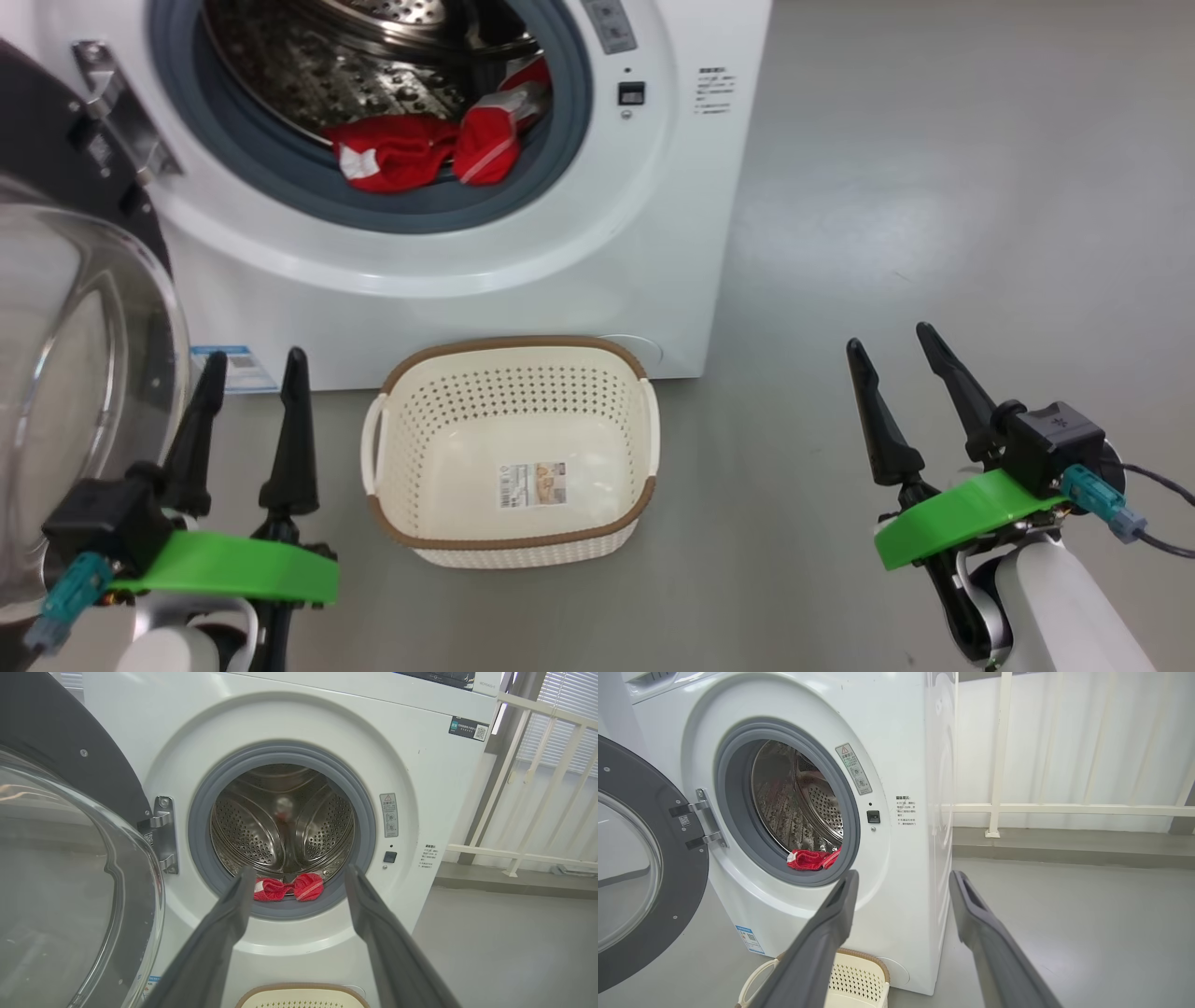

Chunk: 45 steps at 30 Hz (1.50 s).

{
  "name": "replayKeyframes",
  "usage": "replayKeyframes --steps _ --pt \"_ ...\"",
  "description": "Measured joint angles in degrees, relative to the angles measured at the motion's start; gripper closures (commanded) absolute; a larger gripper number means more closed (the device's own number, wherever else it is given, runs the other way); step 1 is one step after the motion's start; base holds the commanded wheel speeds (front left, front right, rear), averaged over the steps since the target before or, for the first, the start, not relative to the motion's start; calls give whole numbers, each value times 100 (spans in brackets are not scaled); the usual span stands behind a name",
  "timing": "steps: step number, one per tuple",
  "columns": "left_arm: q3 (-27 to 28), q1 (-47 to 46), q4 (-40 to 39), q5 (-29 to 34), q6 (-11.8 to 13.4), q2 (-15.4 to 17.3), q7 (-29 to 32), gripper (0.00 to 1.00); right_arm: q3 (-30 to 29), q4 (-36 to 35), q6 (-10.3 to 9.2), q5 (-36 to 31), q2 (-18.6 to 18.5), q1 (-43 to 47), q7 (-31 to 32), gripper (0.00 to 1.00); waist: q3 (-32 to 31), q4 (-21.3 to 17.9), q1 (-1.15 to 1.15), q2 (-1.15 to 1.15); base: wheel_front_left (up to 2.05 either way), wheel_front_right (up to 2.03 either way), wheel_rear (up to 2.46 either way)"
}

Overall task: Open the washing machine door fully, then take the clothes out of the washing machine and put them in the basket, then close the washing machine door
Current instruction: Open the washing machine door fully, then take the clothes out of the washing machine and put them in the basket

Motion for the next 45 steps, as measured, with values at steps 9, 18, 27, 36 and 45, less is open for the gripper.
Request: replayKeyframes --steps 9,18,27,36,45 --pt "-65 375 46 14 -3 79 -178 0 -125 -304 0 -129 9 325 0 0 -85 -243 0 0 0 0 0" --pt "-148 769 202 45 1 104 -200 0 -108 -506 0 -213 19 636 0 0 -285 -316 0 0 0 0 0" --pt "-145 1168 282 129 121 176 -192 0 -192 -788 1 -359 26 1007 0 0 -428 -394 0 0 0 0 0" --pt "-142 1397 131 143 204 220 -238 0 -357 -953 0 -366 37 1322 0 0 -533 -446 0 0 0 0 0" --pt "-145 1513 34 143 258 245 -250 0 -385 -1011 1 -461 42 1332 0 0 -586 -473 0 0 0 0 0"
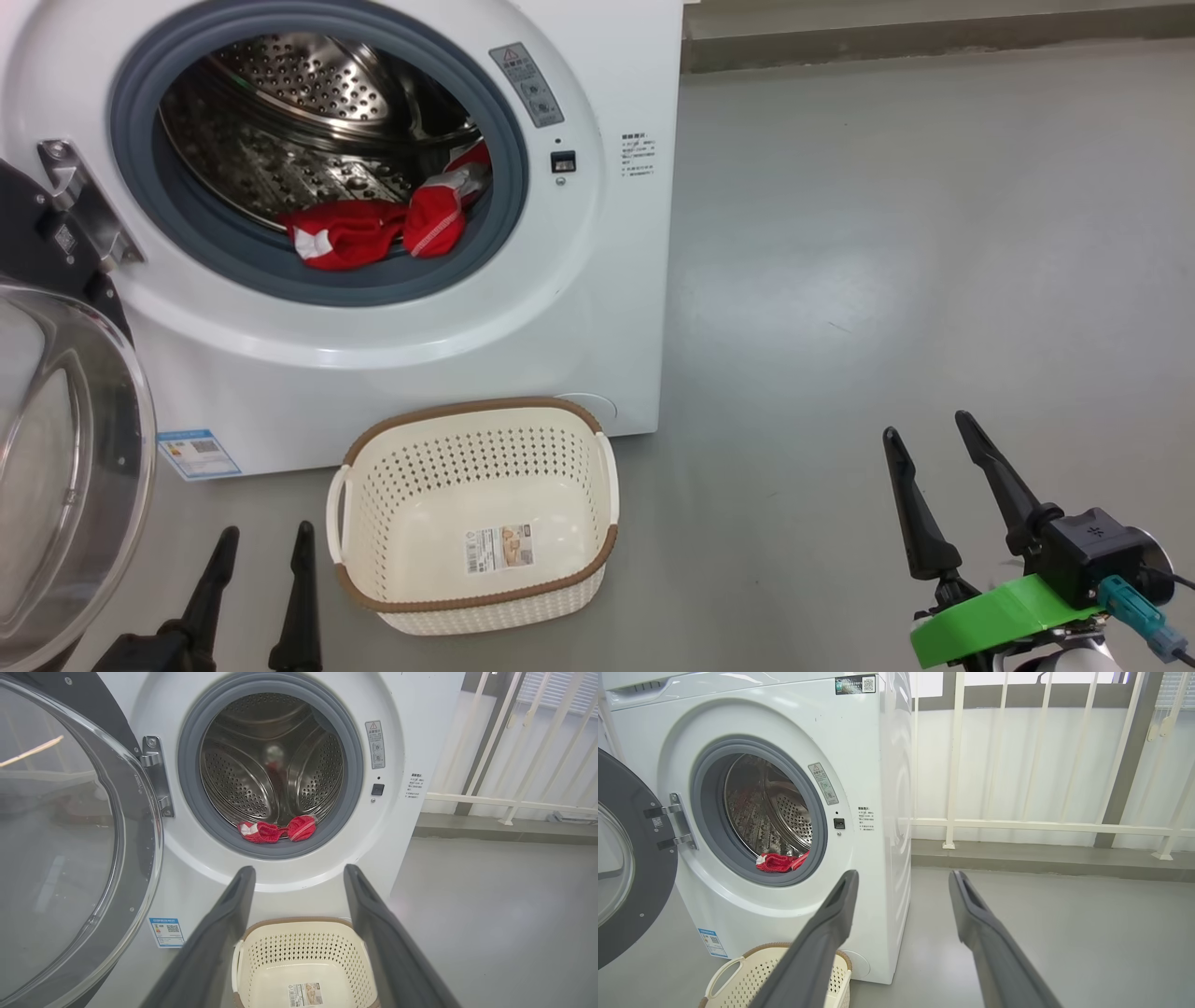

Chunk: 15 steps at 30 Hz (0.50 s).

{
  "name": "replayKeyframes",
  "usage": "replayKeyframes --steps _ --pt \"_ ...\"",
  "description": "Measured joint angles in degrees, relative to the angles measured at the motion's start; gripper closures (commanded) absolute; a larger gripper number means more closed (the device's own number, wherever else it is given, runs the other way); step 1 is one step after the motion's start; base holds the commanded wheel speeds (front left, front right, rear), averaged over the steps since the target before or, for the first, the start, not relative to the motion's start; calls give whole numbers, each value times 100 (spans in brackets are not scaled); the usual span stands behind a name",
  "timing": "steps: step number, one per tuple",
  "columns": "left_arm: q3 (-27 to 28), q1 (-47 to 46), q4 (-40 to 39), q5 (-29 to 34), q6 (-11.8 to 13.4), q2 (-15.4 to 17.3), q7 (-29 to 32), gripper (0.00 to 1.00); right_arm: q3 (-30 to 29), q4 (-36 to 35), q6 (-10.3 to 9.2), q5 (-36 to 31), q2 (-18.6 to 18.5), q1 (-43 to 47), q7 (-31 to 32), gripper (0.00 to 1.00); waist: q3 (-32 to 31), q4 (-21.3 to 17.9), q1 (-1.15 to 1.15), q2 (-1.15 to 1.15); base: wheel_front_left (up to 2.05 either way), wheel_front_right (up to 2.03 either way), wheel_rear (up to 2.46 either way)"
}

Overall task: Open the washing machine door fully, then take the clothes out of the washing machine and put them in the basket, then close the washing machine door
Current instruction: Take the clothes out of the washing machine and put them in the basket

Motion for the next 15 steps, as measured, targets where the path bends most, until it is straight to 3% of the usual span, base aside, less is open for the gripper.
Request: replayKeyframes --steps 8,15 --pt "-33 1 -24 -1 24 15 97 0 22 -5 0 -1 5 108 0 0 11 54 0 0 6 -6 0" --pt "-59 1 -34 2 156 24 110 0 47 14 -1 -1 7 108 0 0 24 65 0 0 84 -84 0"
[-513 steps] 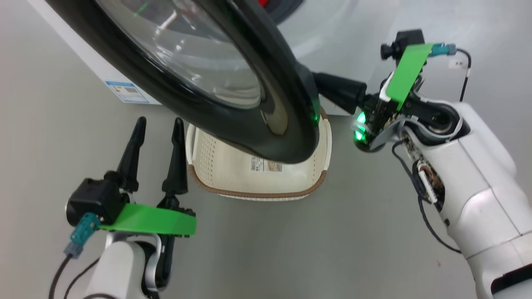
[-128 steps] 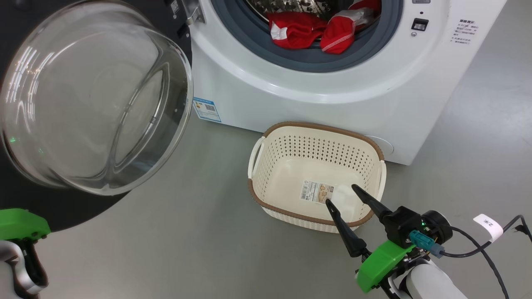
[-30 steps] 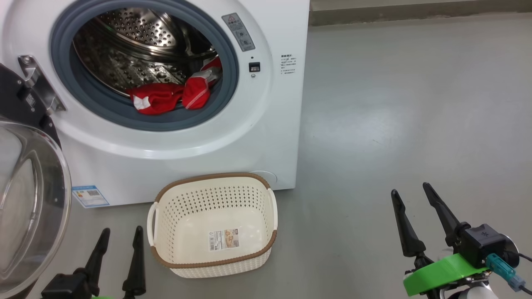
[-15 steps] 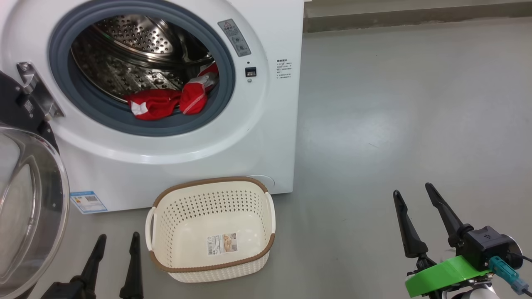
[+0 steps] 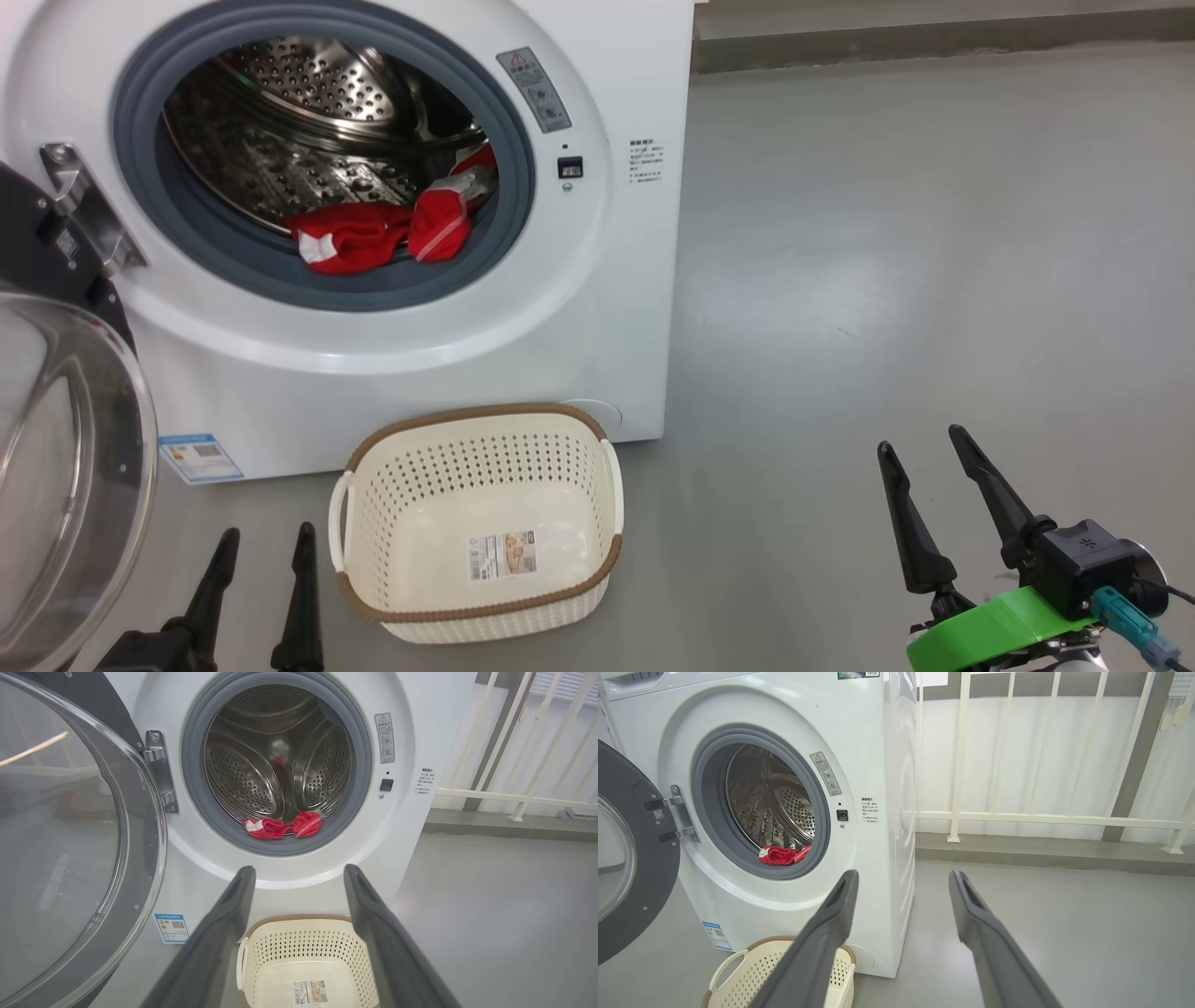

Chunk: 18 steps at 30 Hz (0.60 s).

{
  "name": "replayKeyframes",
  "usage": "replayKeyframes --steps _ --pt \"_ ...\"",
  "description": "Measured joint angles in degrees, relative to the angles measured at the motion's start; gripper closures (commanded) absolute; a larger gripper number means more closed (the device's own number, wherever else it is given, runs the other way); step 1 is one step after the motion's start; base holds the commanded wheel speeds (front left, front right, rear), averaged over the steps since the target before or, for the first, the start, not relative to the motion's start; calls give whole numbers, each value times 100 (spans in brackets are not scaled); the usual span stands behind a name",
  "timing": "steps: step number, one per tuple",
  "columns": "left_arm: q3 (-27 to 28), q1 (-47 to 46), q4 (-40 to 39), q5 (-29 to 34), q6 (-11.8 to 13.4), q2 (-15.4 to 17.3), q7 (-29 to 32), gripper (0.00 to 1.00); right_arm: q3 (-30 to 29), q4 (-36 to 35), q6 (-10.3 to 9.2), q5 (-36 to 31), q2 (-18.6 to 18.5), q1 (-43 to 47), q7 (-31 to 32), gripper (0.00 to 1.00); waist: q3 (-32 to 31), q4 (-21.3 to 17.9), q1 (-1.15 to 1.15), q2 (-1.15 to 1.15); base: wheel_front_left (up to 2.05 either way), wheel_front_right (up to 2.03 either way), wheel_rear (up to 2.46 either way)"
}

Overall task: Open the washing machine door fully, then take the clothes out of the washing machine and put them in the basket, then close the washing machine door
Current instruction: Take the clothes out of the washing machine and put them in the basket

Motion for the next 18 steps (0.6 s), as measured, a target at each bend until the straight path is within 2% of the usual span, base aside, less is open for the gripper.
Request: replayKeyframes --steps 7,11,18 --pt "-40 -1 -29 -5 -4 19 0 0 15 10 1 0 1 0 0 0 45 13 0 0 178 -178 0" --pt "-77 -5 -107 -79 -111 21 -59 0 18 23 1 0 1 -3 0 0 72 29 0 0 188 -188 0" --pt "-105 -8 -112 -77 -103 20 -67 0 19 35 0 1 1 -7 0 0 99 57 0 0 114 -114 0"
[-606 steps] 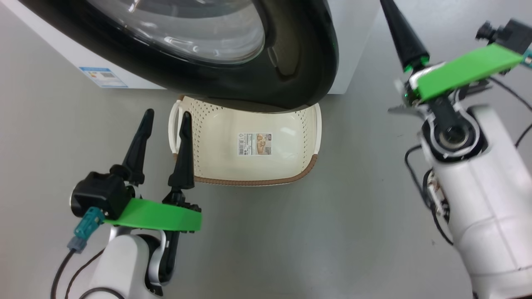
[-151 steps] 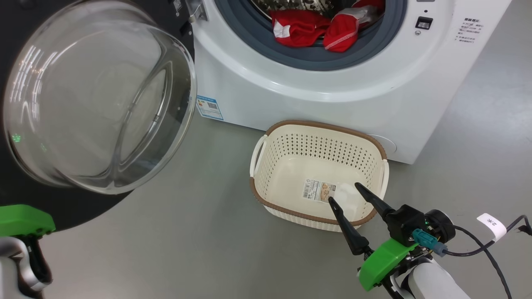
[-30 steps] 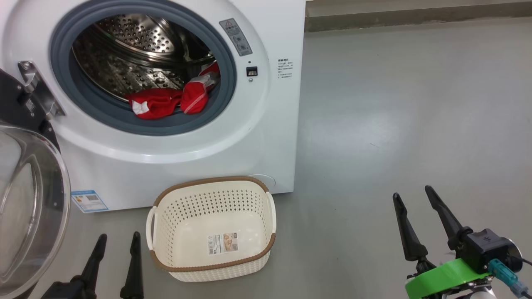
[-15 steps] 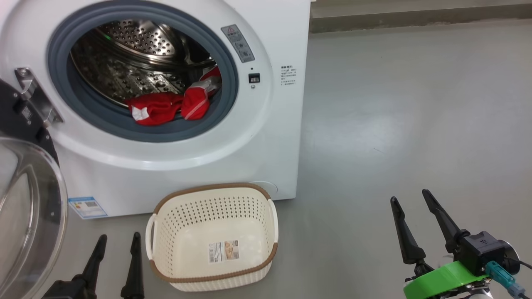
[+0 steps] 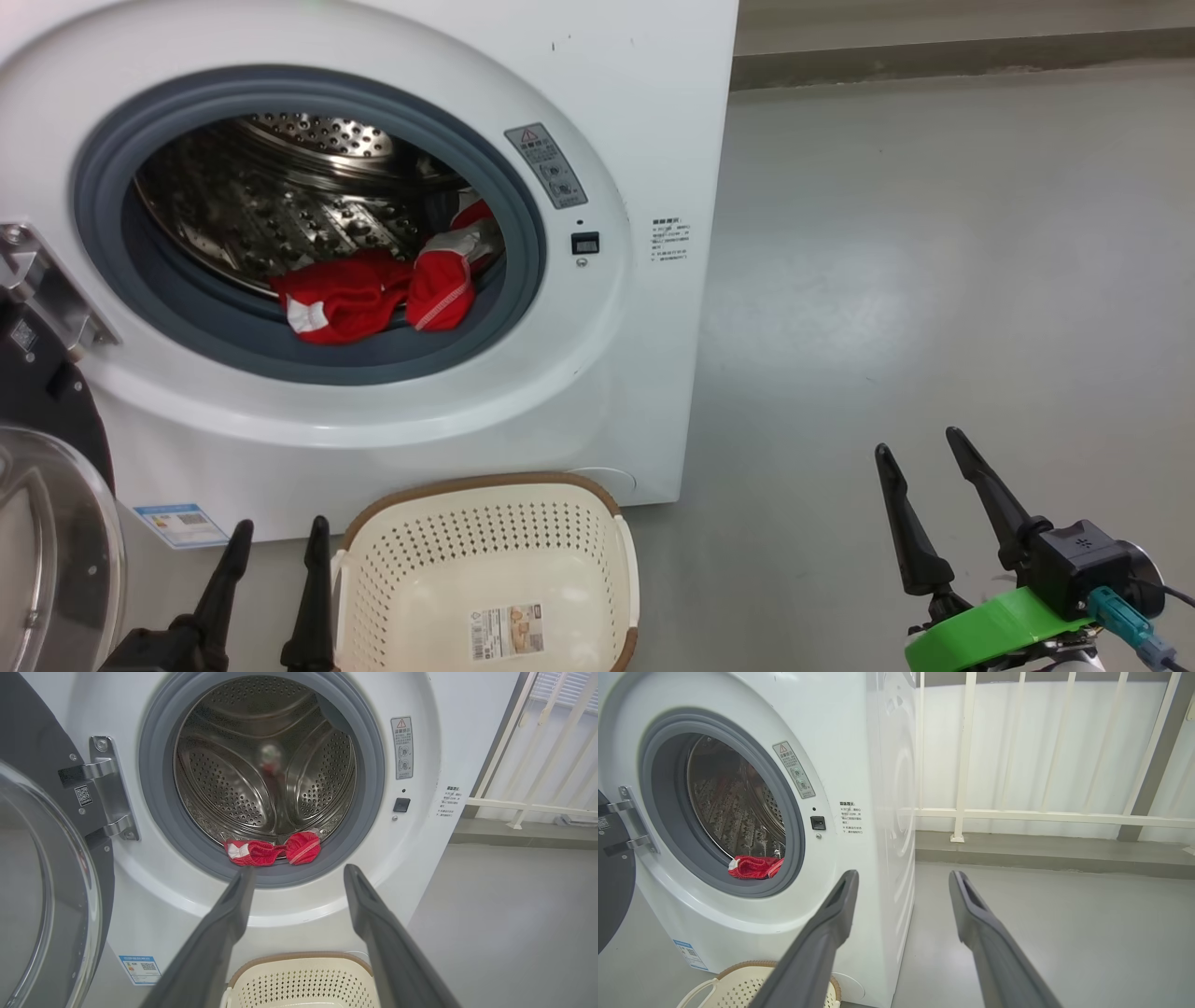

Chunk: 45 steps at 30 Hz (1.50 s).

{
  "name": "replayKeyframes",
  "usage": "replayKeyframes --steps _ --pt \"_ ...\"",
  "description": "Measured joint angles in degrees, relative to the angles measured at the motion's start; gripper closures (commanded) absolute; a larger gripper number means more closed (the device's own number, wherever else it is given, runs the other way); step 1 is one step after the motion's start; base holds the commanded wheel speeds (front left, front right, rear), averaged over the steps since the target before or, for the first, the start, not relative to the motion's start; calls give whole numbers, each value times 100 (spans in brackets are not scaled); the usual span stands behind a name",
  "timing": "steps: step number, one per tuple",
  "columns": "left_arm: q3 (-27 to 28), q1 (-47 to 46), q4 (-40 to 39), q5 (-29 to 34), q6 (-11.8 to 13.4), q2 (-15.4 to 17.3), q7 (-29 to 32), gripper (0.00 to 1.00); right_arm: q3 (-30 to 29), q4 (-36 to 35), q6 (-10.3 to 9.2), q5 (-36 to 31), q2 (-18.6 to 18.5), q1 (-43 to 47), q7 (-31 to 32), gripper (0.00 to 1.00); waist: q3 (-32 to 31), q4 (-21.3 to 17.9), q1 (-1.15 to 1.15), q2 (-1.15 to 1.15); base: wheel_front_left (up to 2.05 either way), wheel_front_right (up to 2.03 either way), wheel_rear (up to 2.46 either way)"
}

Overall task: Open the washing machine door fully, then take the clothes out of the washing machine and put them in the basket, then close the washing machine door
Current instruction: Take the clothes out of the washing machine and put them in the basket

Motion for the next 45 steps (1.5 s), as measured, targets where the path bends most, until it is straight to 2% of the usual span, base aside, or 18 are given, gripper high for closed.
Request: replayKeyframes --steps 6,28,45 --pt "-7 -31 19 14 103 0 -7 0 18 29 0 2 1 -2 0 0 18 22 0 0 27 -27 0" --pt "-57 -85 141 19 202 32 -94 0 142 26 0 56 1 -3 0 0 126 62 0 0 0 0 0" --pt "-143 -761 550 78 245 125 -151 0 288 51 1 53 -3 -83 0 0 291 98 0 0 0 0 0"
